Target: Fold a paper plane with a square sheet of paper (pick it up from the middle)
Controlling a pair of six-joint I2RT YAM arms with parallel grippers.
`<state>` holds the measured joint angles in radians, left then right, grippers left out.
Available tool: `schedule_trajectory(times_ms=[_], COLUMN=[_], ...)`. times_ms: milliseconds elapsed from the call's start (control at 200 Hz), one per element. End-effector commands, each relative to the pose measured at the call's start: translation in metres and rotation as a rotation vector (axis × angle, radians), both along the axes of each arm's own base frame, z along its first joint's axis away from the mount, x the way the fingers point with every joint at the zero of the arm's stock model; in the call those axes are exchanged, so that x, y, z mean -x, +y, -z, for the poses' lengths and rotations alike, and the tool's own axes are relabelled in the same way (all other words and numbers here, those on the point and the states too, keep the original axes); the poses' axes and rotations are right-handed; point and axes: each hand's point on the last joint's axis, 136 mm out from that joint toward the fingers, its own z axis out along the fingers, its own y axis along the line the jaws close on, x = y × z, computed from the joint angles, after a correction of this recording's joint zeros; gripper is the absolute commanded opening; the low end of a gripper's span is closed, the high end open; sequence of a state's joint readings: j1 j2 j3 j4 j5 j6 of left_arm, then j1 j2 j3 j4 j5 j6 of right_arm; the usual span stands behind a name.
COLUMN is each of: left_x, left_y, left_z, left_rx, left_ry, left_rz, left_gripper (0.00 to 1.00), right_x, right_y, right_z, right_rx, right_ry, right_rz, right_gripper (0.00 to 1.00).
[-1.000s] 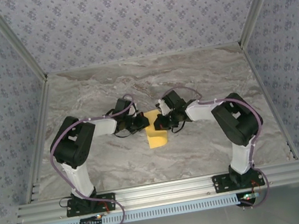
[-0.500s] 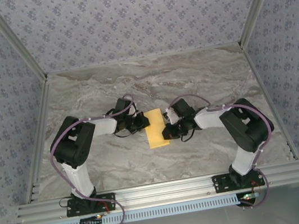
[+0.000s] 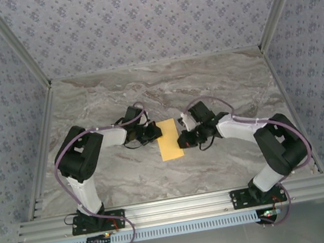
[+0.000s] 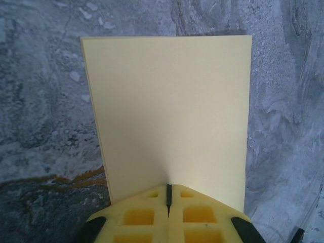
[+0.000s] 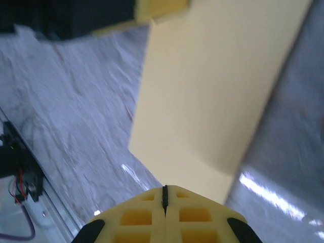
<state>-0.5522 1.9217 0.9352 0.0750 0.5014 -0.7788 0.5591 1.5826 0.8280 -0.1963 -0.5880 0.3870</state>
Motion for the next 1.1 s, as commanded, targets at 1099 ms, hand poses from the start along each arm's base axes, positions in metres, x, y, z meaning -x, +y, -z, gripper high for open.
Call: schedule_trajectory(times_ms=[1099], left_x=[0.041], left_y=[0.043], left_z=[0.036], left_rx=[-0.315], left_ry=[0.139], left_rz=[0.077], left_gripper=[0.00], right_x=[-0.009], right_y=[-0.020], right_z=[-0.008], right_rx=[0.075], right_ry=[-0.120], right_rz=[0.136], right_gripper=[0.00])
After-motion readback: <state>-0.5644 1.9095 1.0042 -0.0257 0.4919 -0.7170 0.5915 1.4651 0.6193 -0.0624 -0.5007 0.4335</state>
